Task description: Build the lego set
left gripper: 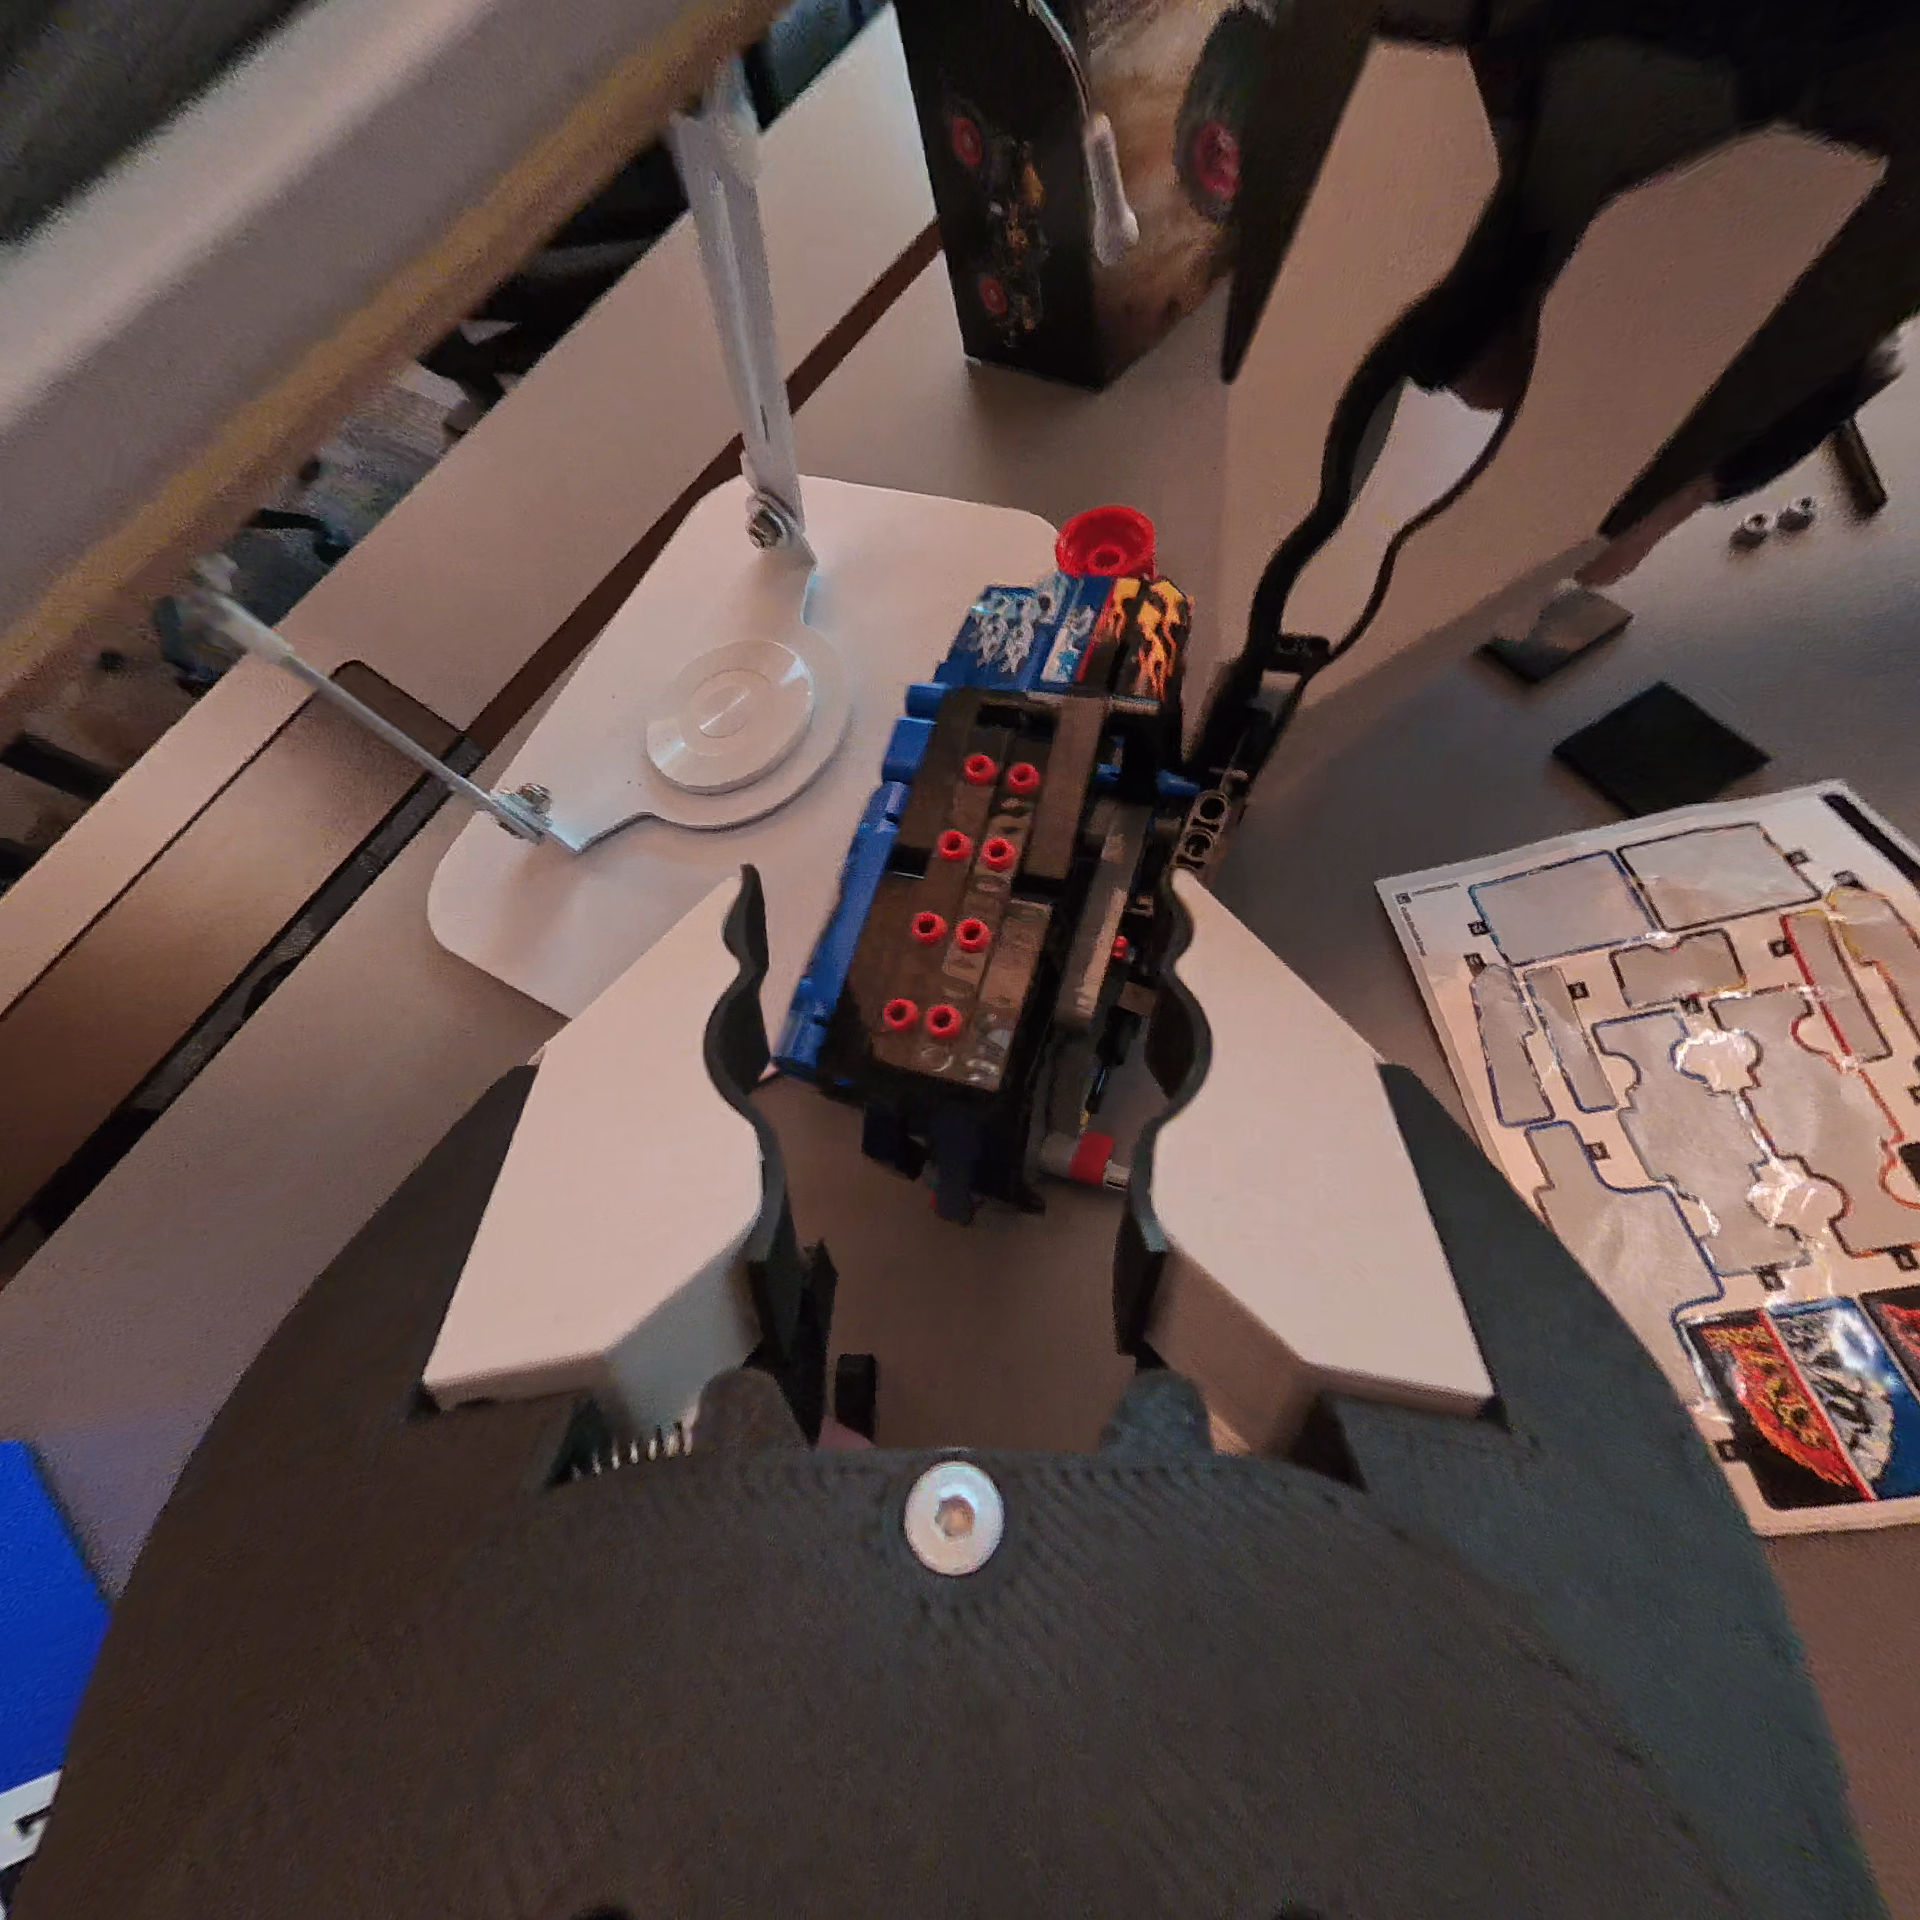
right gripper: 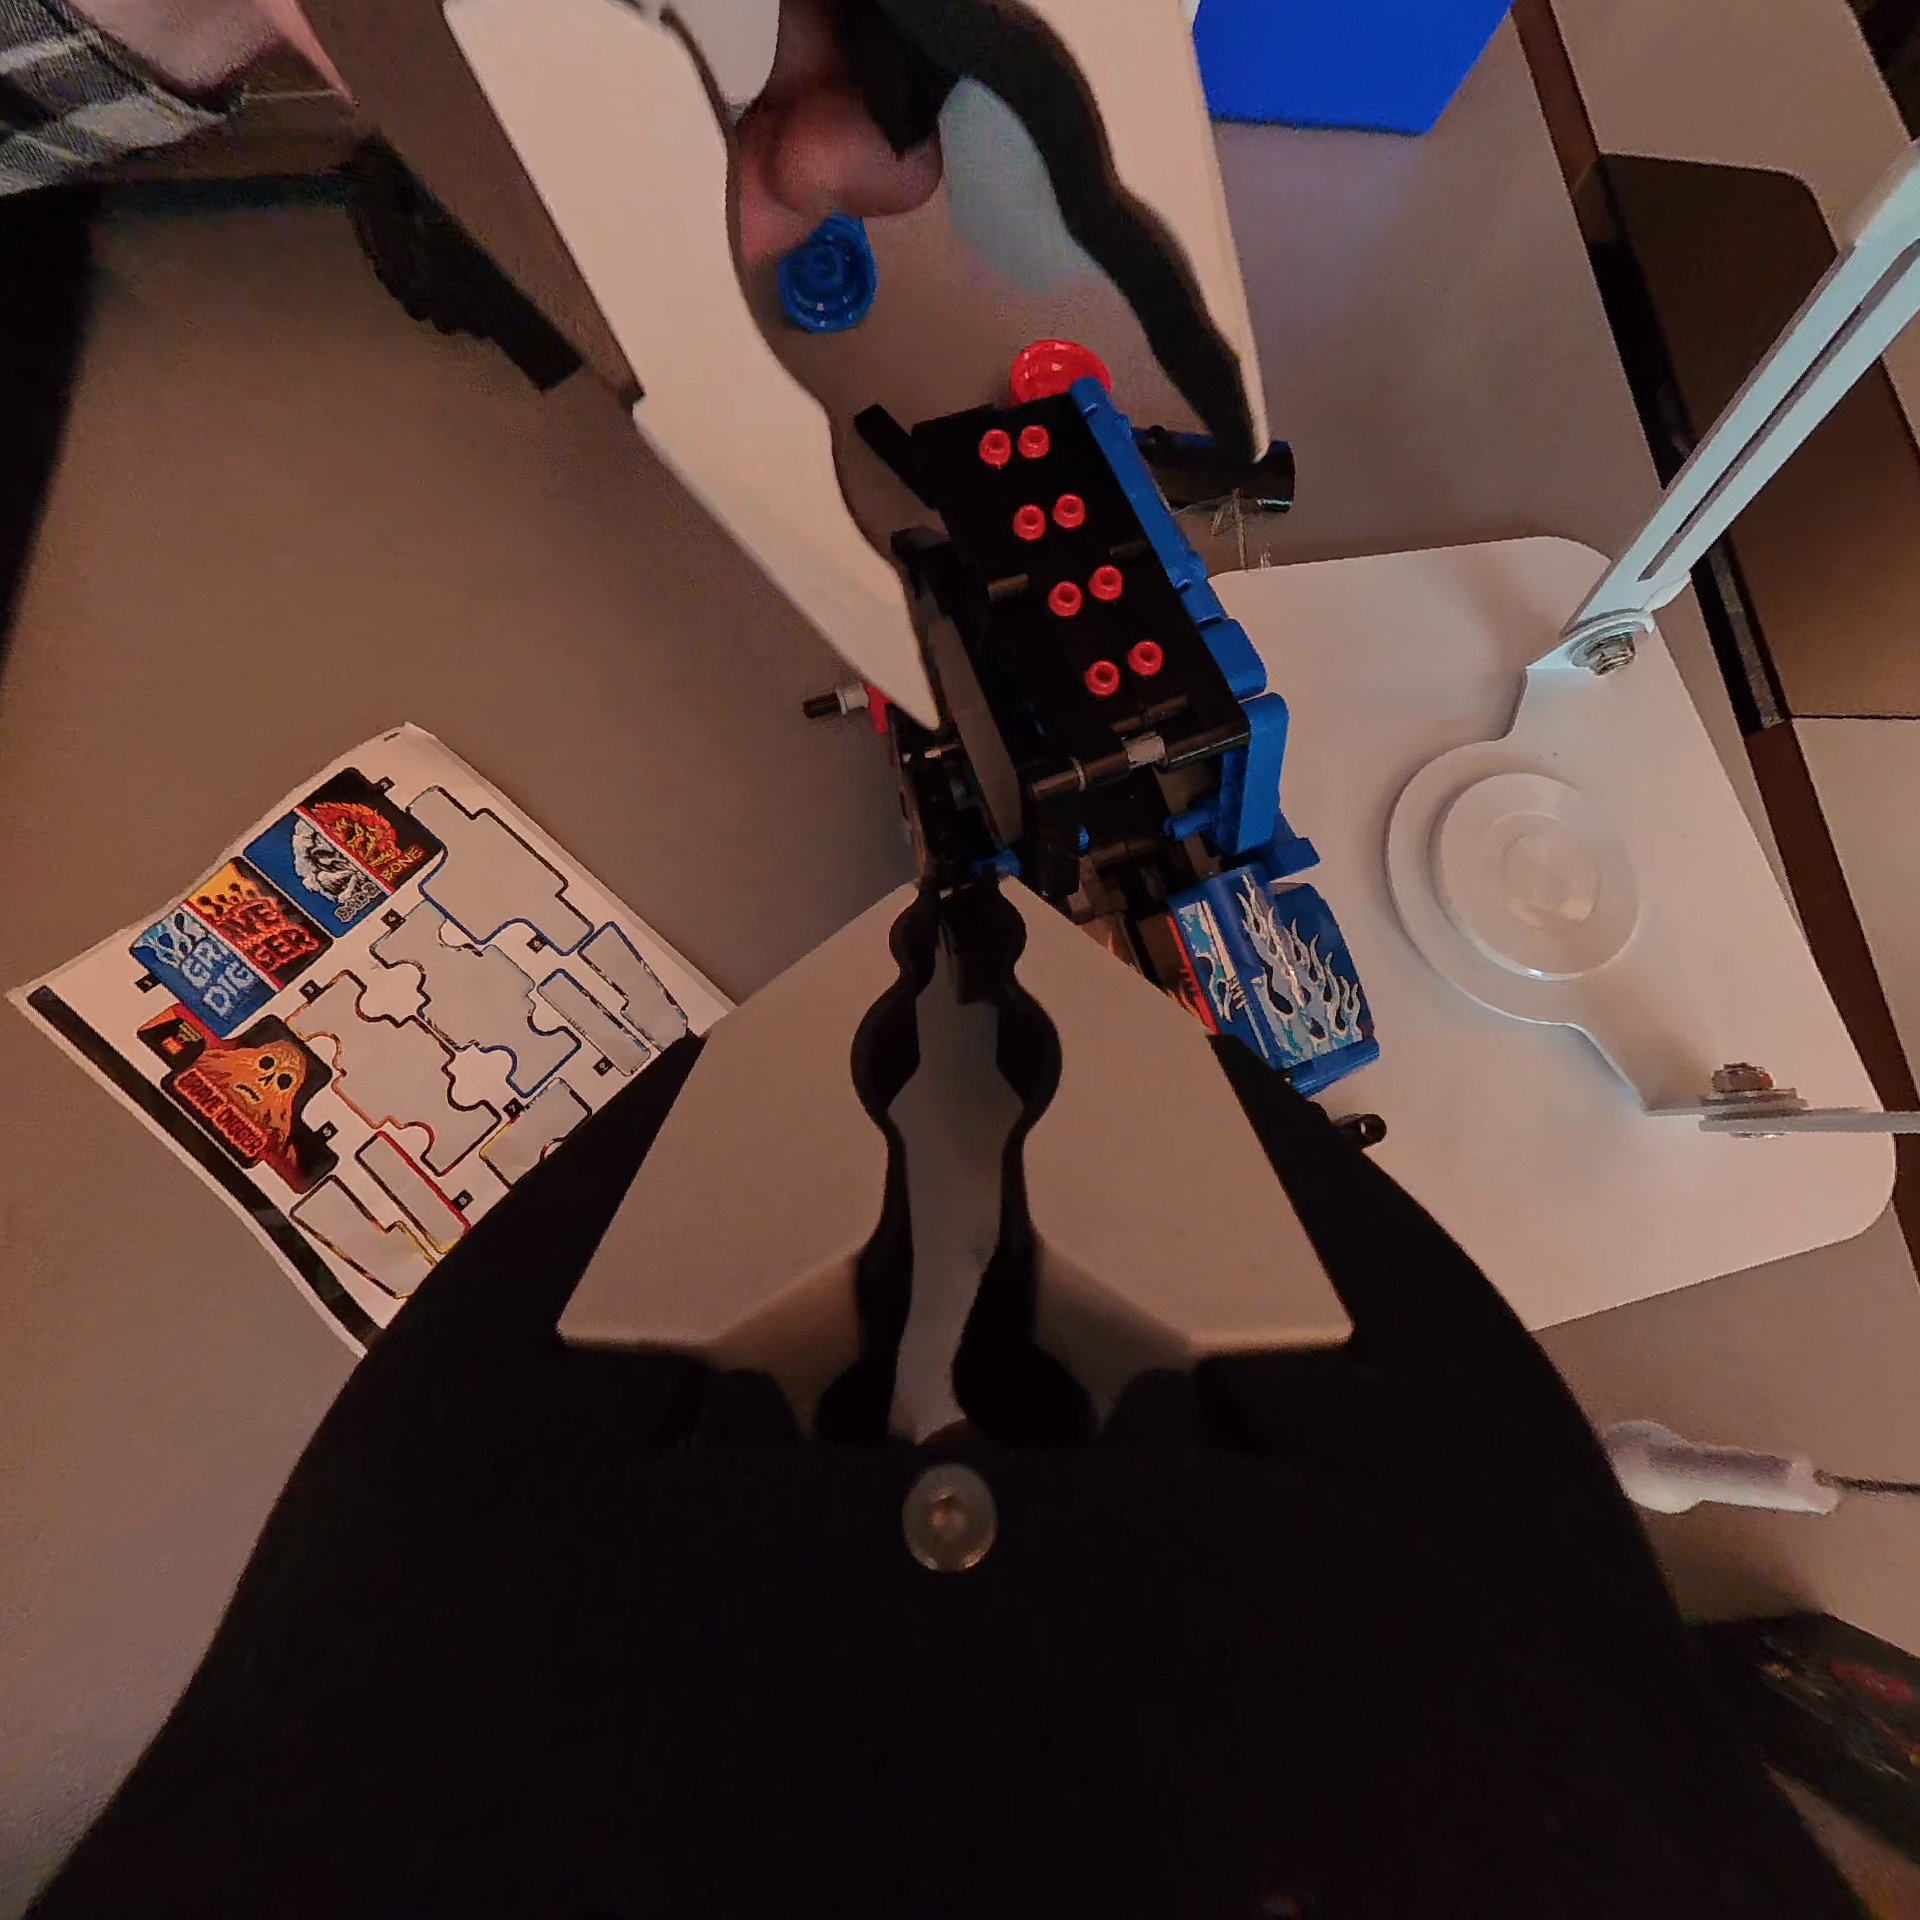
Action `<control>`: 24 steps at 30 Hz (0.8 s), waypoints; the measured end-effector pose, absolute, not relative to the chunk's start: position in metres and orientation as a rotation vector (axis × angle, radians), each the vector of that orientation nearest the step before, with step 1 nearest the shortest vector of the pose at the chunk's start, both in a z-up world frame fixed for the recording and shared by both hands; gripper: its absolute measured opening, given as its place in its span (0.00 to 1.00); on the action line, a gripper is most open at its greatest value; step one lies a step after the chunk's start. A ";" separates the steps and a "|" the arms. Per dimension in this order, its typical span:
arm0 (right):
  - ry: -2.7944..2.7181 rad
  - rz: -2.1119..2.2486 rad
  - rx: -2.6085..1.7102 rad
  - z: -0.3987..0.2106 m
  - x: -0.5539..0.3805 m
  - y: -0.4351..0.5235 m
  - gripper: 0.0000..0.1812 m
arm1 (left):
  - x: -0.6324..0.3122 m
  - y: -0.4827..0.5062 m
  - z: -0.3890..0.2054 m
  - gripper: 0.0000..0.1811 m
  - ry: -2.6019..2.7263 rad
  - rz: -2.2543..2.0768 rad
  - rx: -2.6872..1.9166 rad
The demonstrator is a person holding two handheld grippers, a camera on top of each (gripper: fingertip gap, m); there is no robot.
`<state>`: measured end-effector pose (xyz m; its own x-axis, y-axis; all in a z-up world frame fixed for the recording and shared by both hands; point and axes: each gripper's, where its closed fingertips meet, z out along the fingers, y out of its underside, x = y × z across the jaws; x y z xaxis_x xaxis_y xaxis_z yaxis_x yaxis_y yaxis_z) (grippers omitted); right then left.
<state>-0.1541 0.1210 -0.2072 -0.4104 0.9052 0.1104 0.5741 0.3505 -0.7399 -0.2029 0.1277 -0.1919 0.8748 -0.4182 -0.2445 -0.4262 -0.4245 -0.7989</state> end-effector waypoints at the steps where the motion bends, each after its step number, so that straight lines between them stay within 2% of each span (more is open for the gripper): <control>1: -2.102 0.856 -1.284 -0.207 -0.154 0.121 0.03 | -0.204 0.128 -0.188 0.40 0.601 0.005 -2.057; 4: -2.099 0.880 -1.291 -0.208 -0.152 0.121 0.05 | -0.199 0.131 -0.190 0.43 0.662 0.028 -2.070; 7: -2.099 0.883 -1.302 -0.208 -0.148 0.123 0.08 | -0.200 0.140 -0.194 0.43 0.712 0.110 -2.083; 24: -2.108 0.867 -1.345 -0.215 -0.135 0.136 0.04 | -0.184 0.164 -0.194 0.45 0.843 0.173 -2.063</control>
